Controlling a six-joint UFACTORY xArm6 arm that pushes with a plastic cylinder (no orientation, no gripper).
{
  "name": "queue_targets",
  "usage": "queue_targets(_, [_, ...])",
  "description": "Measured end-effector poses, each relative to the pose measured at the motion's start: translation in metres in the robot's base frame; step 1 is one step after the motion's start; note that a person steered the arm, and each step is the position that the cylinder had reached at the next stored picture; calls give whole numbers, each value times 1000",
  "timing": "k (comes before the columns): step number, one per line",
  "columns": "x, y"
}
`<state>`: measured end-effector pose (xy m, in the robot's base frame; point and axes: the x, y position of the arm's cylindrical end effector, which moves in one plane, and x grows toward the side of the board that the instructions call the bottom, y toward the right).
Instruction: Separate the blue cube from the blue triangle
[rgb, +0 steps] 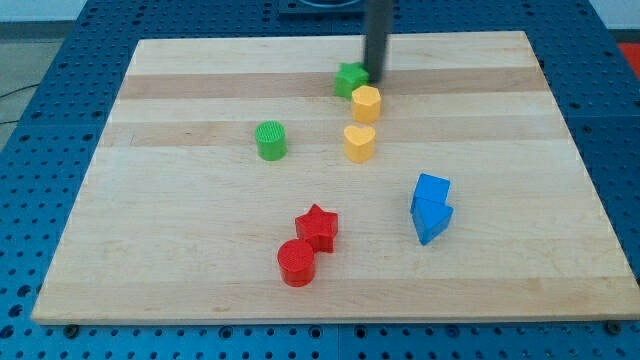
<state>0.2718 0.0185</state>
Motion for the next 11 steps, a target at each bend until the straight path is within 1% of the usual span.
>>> queue_targets(1, [-9,-60])
queue_targets(2, [-6,-54])
queue_targets(3, [-16,-29])
queue_targets(4, [6,-44])
queue_targets(5, [26,-88])
queue_targets(6, [-10,-21])
queue_targets(7, [29,82])
queue_targets(8, [111,153])
queue_targets(9, [182,133])
queue_targets(10, [235,132])
queue_targets(11, [242,121])
